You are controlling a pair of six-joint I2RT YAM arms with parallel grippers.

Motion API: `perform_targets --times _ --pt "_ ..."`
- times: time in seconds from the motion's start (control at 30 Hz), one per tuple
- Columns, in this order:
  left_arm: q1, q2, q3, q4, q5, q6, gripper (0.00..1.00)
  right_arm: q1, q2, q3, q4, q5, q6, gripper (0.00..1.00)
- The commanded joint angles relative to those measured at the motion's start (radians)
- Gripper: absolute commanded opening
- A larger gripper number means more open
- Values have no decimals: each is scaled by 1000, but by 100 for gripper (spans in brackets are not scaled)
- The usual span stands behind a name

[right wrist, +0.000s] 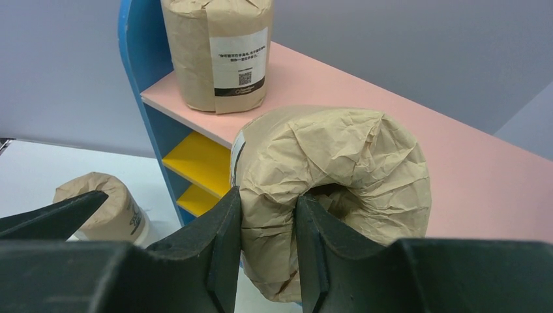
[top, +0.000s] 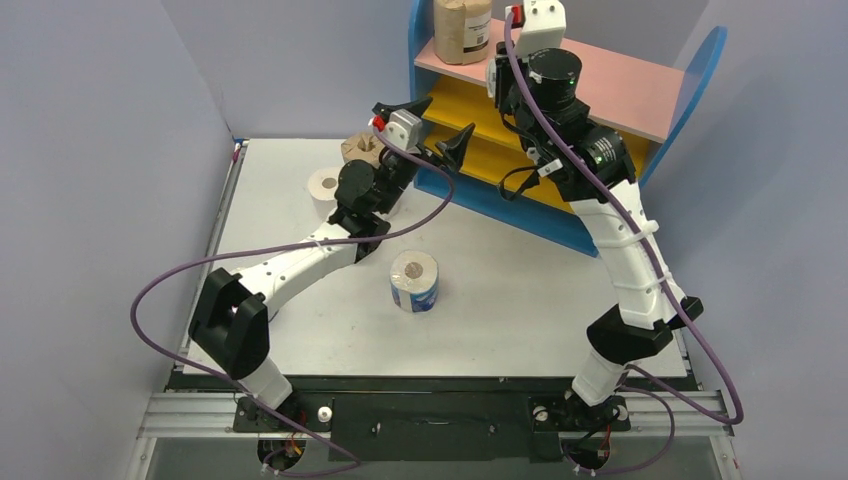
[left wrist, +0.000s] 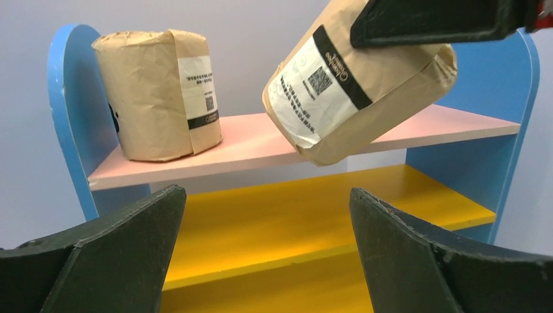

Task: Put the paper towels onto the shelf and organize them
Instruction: Place the paper towel on the shelf.

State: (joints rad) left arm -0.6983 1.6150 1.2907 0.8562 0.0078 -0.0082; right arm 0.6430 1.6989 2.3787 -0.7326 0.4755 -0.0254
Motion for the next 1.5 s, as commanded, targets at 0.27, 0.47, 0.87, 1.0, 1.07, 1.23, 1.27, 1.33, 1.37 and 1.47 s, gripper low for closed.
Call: perform_targets --times 0.27,0.47,0.87,1.0,1.07,1.23,1.27,1.33,1.37,1.47 --pt "5 156 228 103 81 105 96 -45 13 20 202 -33 -26 25" --pt "-6 214 283 127 115 136 96 -58 30 10 212 -65 4 26" --pt "-22 285 360 144 106 147 96 -68 18 -59 214 -90 25 27" --pt "-22 302 373 151 100 141 96 -80 11 -68 208 -104 46 27" --pt "-20 311 385 148 102 139 96 -90 9 -73 203 -116 59 28" --pt "-18 335 414 128 108 137 96 -110 3 -85 198 -151 85 29" --pt "-18 337 421 125 109 137 96 -113 4 -85 197 -159 87 29" --pt "-16 346 432 114 111 137 96 -116 4 -83 193 -170 91 30" --pt "-15 350 436 106 113 137 96 -118 4 -82 192 -175 92 30" --pt "-12 359 452 97 119 142 96 -122 4 -81 190 -186 98 32"
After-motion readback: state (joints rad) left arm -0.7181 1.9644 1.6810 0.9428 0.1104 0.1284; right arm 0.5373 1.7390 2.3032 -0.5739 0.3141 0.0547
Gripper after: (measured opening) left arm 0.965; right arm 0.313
